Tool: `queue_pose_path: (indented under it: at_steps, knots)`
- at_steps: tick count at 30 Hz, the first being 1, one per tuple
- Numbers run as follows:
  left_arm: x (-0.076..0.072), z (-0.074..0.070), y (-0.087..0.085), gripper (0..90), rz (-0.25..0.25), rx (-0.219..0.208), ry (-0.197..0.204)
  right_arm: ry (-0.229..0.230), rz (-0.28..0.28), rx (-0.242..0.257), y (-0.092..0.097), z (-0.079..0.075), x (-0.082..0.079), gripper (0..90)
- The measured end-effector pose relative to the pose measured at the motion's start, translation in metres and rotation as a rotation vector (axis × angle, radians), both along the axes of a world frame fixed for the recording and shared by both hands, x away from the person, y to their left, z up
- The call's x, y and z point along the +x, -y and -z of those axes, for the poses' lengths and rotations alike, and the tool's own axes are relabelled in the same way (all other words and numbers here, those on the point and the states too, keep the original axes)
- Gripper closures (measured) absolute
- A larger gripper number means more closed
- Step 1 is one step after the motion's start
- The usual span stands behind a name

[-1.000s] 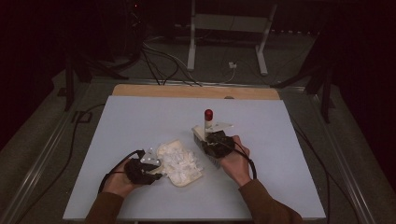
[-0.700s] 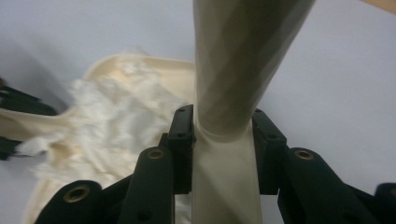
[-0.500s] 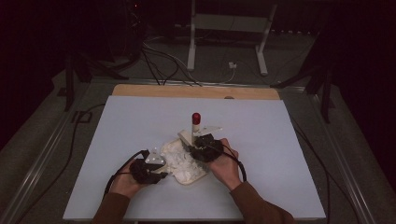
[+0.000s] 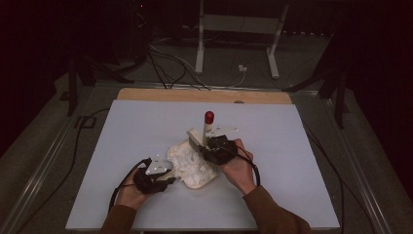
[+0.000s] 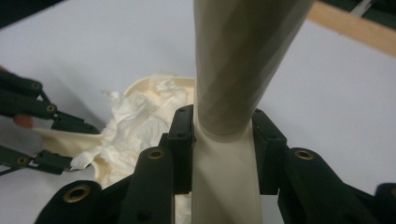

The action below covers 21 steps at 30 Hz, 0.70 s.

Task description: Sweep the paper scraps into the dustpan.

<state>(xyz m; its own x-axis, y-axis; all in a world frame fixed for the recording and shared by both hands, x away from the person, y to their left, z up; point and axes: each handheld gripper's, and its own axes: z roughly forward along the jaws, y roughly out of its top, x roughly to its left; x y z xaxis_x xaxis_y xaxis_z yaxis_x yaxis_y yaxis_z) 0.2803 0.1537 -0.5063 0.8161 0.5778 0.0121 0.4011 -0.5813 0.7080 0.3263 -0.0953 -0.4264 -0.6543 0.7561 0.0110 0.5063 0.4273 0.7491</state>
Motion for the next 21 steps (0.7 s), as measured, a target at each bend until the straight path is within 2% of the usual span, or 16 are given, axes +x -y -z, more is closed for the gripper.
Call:
queue_pose_path:
  at_steps: [6, 8, 11, 15, 21]
  knots:
    - [-0.001, -0.002, -0.002, 66.8, -0.010, -0.031, 0.024, 0.045, 0.040, 0.060, 0.012, -0.012, 0.003, 67.1]
    - [-0.001, -0.002, -0.003, 66.8, -0.014, -0.036, 0.032, 0.048, 0.036, 0.082, 0.015, -0.015, 0.004, 67.0]
    - [-0.002, -0.003, -0.006, 66.8, -0.037, -0.043, 0.041, 0.067, 0.055, 0.105, 0.020, -0.019, 0.004, 67.1]
    - [-0.002, -0.006, -0.015, 66.8, -0.093, -0.059, 0.050, 0.068, 0.064, 0.106, 0.030, -0.024, 0.008, 67.1]
    - [-0.002, -0.010, -0.030, 66.8, -0.189, -0.061, 0.053, 0.052, 0.001, 0.057, 0.052, -0.020, 0.012, 67.1]
